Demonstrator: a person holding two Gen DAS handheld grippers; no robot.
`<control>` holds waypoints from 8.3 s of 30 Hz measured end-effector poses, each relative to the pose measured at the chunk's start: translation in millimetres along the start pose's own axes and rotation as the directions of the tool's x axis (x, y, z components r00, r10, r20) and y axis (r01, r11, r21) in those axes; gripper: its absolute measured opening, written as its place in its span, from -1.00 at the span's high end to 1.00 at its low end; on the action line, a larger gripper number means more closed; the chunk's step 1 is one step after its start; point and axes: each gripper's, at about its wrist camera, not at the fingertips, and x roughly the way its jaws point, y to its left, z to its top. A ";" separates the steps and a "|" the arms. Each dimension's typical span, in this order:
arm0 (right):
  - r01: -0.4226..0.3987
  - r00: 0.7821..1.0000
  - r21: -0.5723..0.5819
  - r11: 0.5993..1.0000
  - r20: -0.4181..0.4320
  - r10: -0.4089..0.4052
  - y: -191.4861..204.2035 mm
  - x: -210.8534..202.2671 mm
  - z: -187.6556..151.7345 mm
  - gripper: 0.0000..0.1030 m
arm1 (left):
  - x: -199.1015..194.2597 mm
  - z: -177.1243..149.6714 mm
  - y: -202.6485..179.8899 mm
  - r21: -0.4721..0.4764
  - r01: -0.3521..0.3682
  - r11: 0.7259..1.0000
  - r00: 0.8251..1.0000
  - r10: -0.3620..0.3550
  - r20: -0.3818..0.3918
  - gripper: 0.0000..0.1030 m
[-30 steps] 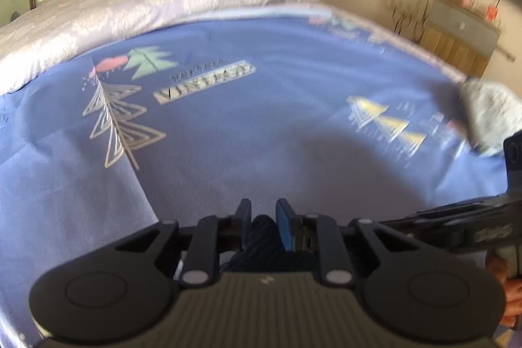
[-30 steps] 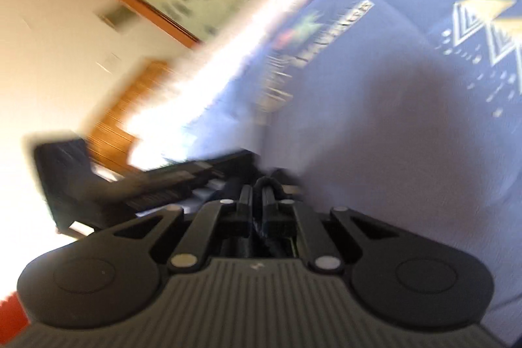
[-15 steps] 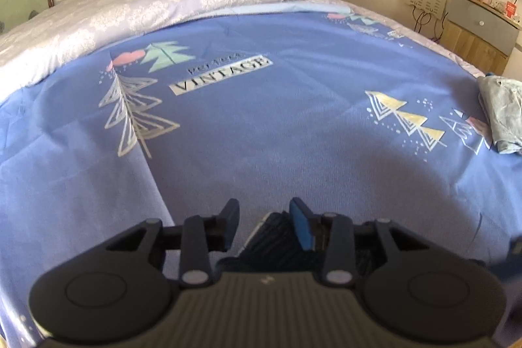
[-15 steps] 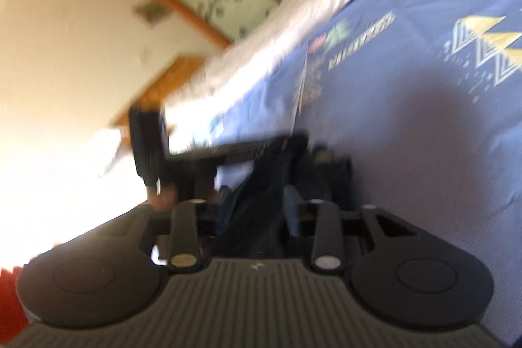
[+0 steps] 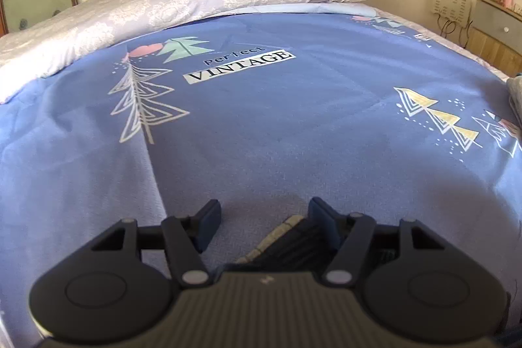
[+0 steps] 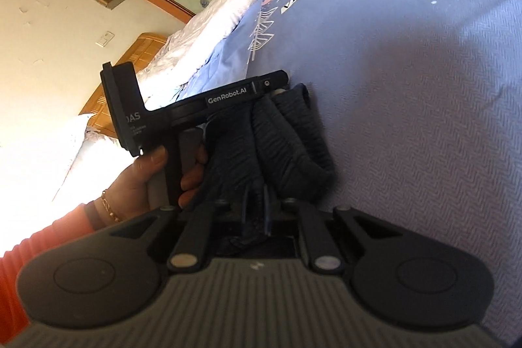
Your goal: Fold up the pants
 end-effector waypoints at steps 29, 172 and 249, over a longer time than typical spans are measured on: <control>0.107 0.994 0.249 0.963 0.004 -0.112 6.3 -27.9 -18.8 -0.37 | -234.4 -207.1 149.1 -0.823 0.083 0.563 0.992 -0.127 0.013 -0.64; 0.140 0.989 0.230 0.963 -0.080 -0.125 20.4 -75.2 -82.1 0.32 | -280.3 -230.4 23.9 -0.647 0.034 0.762 0.997 -0.067 -0.026 0.39; 0.256 0.956 -0.487 0.835 0.253 -0.146 190.8 -131.3 -164.3 -1.00 | -401.3 -192.8 -77.7 -0.486 -0.526 0.698 0.816 0.576 -0.056 -1.00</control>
